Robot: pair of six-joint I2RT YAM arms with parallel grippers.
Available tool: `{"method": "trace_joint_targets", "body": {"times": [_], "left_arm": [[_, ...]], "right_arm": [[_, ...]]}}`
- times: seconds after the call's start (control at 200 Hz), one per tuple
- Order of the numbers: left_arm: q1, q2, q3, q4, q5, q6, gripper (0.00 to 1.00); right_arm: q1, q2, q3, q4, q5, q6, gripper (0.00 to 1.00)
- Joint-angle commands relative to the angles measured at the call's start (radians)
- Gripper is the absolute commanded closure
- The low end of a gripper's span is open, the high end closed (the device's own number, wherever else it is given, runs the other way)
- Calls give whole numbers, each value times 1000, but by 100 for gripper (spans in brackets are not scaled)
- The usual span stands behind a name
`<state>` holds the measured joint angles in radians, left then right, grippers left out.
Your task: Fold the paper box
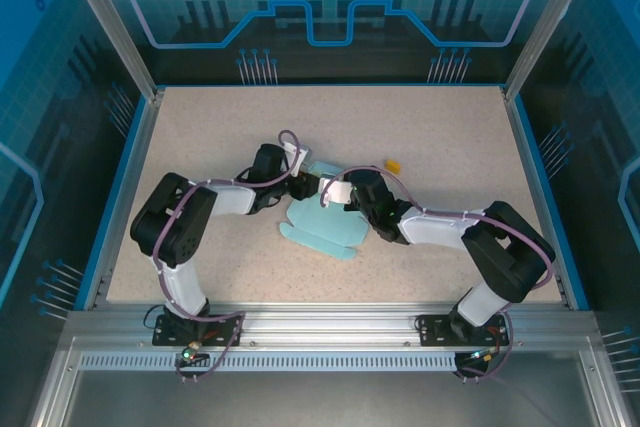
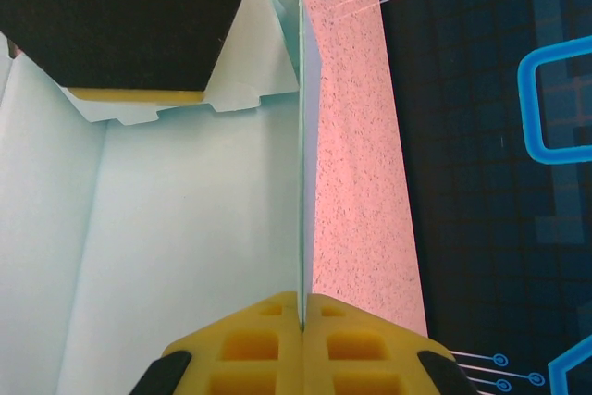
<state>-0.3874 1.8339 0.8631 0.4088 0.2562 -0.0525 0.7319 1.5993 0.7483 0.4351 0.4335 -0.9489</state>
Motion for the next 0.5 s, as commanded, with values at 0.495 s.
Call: {"method": "trace_joint_targets", "body": {"times": [0.495], "left_arm": [[-30,53,-32,101,-336,-208,76]], "right_arm": [[28,20,17,-70,-49,57,100]]}}
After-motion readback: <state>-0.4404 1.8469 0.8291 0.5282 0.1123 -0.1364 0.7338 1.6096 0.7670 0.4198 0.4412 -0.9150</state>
